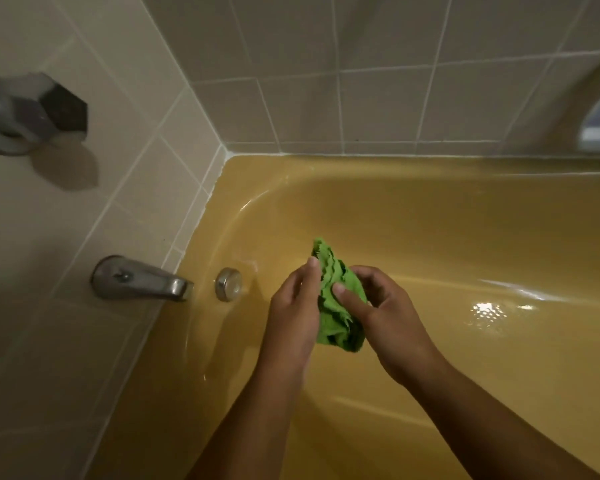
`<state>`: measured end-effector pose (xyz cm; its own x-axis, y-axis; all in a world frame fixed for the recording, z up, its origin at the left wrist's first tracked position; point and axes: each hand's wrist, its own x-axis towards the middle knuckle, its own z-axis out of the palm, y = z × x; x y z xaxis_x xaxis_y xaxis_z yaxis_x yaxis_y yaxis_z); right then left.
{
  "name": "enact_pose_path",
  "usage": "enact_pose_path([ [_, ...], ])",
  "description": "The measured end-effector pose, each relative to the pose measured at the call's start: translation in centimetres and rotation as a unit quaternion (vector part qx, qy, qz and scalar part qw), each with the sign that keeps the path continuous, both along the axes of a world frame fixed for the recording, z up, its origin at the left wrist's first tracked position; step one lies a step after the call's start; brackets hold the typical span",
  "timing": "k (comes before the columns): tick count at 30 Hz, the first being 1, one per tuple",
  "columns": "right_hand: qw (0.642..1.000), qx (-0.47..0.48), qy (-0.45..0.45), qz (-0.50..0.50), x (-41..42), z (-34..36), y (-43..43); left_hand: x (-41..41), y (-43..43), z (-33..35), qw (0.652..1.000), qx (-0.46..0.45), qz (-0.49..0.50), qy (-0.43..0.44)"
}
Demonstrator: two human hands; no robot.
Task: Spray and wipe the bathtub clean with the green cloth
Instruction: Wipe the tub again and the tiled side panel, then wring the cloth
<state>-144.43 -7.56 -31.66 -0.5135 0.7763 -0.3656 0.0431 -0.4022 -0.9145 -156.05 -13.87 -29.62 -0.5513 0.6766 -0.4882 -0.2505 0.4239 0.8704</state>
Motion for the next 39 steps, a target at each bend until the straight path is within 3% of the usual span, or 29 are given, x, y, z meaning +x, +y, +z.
enact_pose_path([
  [9, 0.994, -0.059, 0.082, -0.036, 10.8, 8.4, 1.8, 9.3, -0.9, 7.6, 0.996, 0.072, 0.024, -0.042],
  [14, 0.973, -0.147, 0.150, -0.097, 15.2, 10.2, 3.2, 12.8, -2.2, 10.7, 0.976, 0.140, 0.096, -0.140],
  [19, 0.968, -0.172, 0.183, -0.027, 18.8, 11.0, 3.1, 14.6, -3.6, 12.8, 0.954, 0.201, 0.108, -0.193],
  [24, 0.996, -0.068, -0.003, -0.060, 20.8, 9.9, 1.7, 16.1, -3.8, 13.6, 0.963, 0.193, 0.098, -0.158],
  [26, 0.990, 0.054, -0.116, -0.066, 21.7, 10.0, 0.8, 16.2, -3.8, 13.6, 0.973, 0.173, 0.097, -0.116],
  [27, 0.984, 0.112, -0.128, -0.051, 22.1, 10.5, 0.2, 16.3, -3.7, 13.5, 0.979, 0.160, 0.095, -0.085],
  [31, 0.967, 0.205, -0.062, 0.139, 21.6, 11.8, -2.9, 17.2, -3.1, 13.4, 0.993, 0.097, 0.064, 0.035],
  [35, 0.974, 0.185, -0.059, 0.117, 20.9, 10.9, -1.9, 15.6, -3.9, 13.0, 0.984, 0.032, -0.005, 0.176],
  [39, 0.987, 0.099, -0.018, 0.125, 21.6, 11.8, -0.1, 13.1, -4.6, 13.6, 0.962, -0.016, -0.165, 0.216],
])
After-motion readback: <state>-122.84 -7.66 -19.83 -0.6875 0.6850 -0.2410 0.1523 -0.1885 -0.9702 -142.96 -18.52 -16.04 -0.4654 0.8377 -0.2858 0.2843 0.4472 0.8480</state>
